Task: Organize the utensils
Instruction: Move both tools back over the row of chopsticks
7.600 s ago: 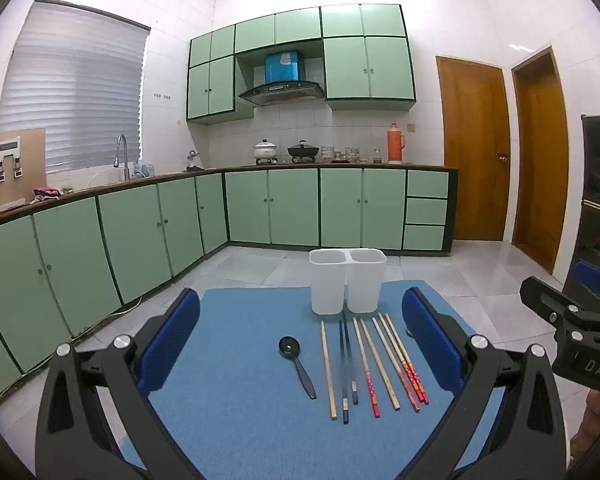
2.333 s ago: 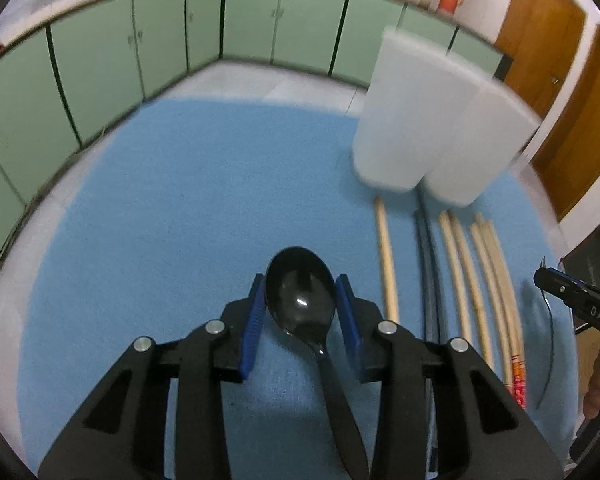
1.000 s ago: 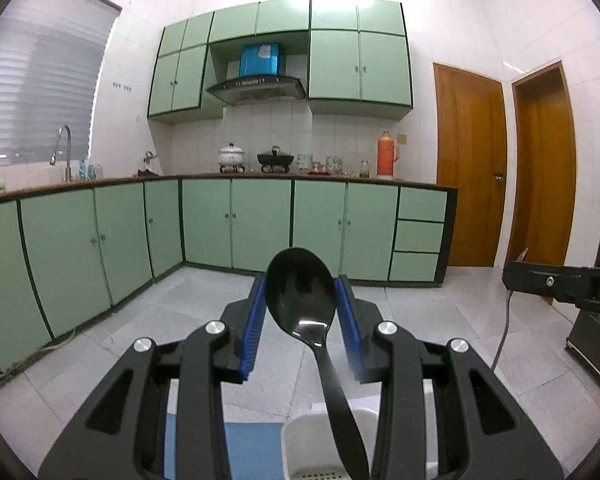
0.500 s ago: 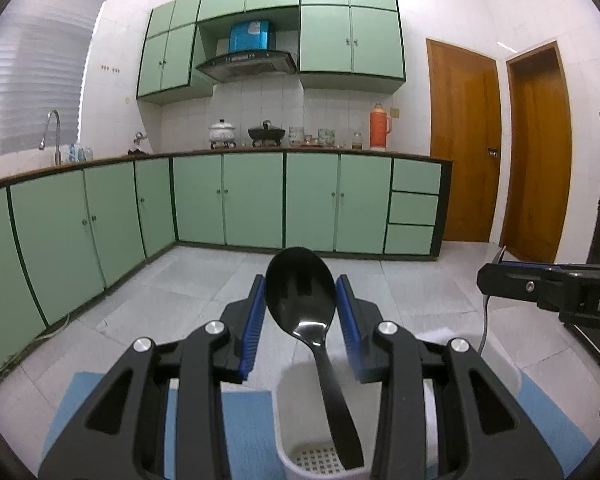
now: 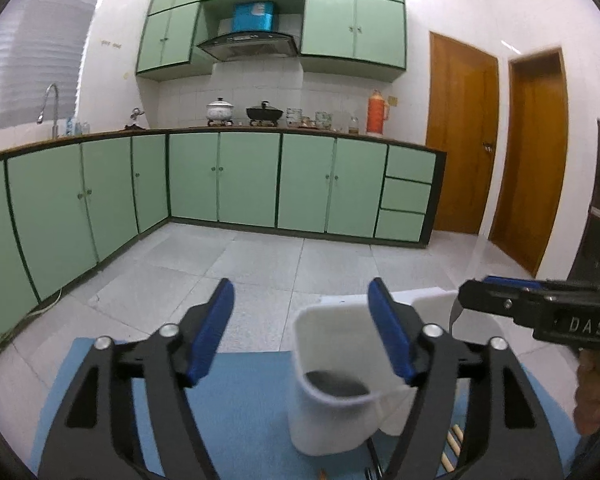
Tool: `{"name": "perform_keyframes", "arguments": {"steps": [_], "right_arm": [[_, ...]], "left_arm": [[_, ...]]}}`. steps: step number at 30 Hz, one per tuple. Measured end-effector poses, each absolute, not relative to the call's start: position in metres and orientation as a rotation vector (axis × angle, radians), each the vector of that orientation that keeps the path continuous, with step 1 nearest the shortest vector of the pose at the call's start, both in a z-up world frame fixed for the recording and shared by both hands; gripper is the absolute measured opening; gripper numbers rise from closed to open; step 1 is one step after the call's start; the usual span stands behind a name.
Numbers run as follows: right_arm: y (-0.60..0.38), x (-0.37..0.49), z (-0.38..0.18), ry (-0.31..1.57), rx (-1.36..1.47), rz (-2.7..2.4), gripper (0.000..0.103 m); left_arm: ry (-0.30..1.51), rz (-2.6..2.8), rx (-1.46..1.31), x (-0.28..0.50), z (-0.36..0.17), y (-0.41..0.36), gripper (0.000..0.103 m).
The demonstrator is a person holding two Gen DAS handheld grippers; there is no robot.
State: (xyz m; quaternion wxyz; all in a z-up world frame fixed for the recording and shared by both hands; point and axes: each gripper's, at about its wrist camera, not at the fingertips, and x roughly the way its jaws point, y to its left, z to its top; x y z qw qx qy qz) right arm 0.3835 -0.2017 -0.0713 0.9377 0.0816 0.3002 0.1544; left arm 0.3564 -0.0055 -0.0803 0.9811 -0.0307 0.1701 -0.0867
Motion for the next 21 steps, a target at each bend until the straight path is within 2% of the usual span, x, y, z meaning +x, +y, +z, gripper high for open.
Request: {"name": "perform_keyframes", "arguments": {"steps": [6,10,21], "right_arm": [[-0.219,0.343,-0.067,0.565,0.196,0.282,0.064],[-0.23,0.303,-0.074,0.566,0.198,0.257,0.071],[-0.244,0.177,-0.141,0.757,0.25,0.199,0.071]], "left_arm": [[0.33,-0.138,-0.109,0.3,-0.069,0.024,0.084],[0.384,-0.126,-0.112,0.259,-0.074,0.032,0.086],[0.615,-0.136,-0.018,0.156,-0.124,0.015,0.087]]}}
